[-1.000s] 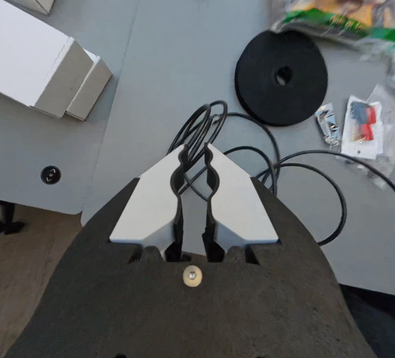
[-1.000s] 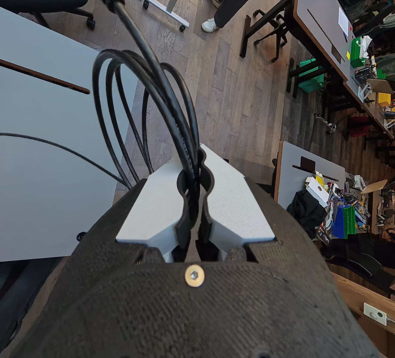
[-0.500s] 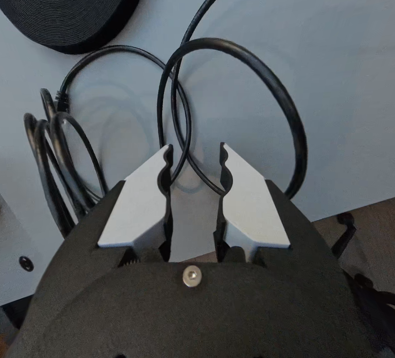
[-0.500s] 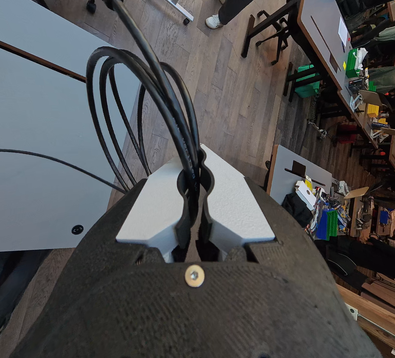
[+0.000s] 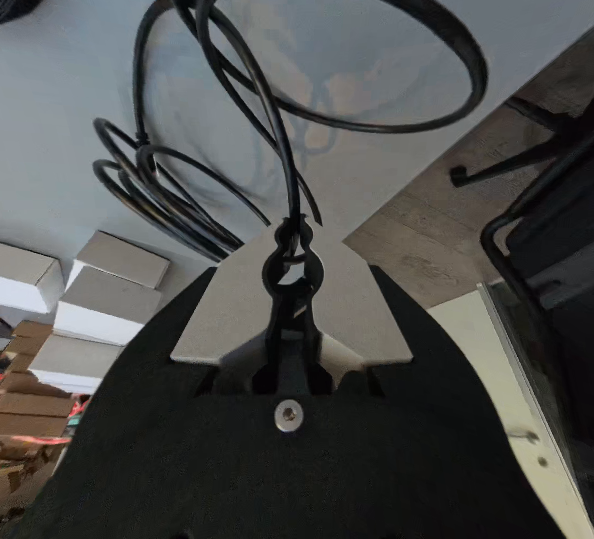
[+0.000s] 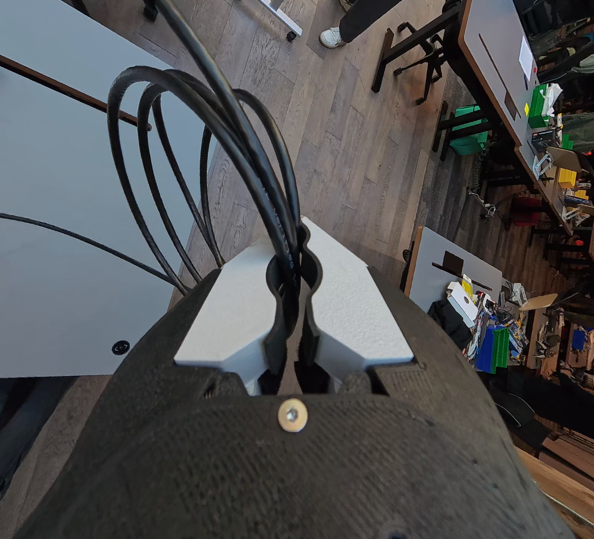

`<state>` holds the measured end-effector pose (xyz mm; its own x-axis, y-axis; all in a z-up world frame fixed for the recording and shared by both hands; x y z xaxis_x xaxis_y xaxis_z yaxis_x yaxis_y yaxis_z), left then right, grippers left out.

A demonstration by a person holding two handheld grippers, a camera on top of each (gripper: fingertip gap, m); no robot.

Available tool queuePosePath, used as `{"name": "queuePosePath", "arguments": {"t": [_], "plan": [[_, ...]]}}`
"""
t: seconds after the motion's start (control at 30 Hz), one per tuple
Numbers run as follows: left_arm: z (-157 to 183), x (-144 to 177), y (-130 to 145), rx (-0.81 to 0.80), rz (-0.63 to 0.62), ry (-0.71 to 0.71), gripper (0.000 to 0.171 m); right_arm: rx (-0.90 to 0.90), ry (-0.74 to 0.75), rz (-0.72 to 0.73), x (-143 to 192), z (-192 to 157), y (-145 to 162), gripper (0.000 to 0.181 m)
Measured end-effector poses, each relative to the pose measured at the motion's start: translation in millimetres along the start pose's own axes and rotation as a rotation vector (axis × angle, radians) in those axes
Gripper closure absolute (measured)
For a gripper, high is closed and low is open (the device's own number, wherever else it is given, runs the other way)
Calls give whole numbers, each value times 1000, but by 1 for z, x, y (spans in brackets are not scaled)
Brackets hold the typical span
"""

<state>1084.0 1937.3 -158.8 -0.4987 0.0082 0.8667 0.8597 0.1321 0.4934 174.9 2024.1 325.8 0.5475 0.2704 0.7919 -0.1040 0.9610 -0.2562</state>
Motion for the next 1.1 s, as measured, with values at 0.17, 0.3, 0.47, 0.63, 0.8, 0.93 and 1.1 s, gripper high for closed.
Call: {"name": "queuePosePath", "arguments": {"t": [0.17,0.3,0.47,0.63,0.8,0.93,1.1], "plan": [[-17,132,69,15,1,393,169,7,-33,64,-4,-4,-13,181],[-18,234,94,24,222,607,169,29,-48,114,-4,-6,-21,181],[-17,220,51,299,575,675,168,28,-70,194,1,-5,-20,181],[-32,208,19,578,976,793,169,14,-83,221,-1,1,-9,181],[-72,288,98,680,1147,445,169,8,-64,215,5,12,-11,181],[-104,252,163,1193,1262,314,169,5,-63,234,12,14,-13,181],[-125,271,272,1386,1257,59,170,-3,-40,208,20,25,-14,181]]}}
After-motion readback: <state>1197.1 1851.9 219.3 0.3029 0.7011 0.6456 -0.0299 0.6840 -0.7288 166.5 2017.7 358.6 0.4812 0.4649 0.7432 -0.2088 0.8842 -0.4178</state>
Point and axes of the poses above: each gripper's, where its closed fingertips meet, x back along the fingers, y out of its underside, z = x × y across the jaws, the point moved 4 cm from there along x, back along the fingers, and after that the axes turned 11 degrees about -z, right-handed, at the moved point
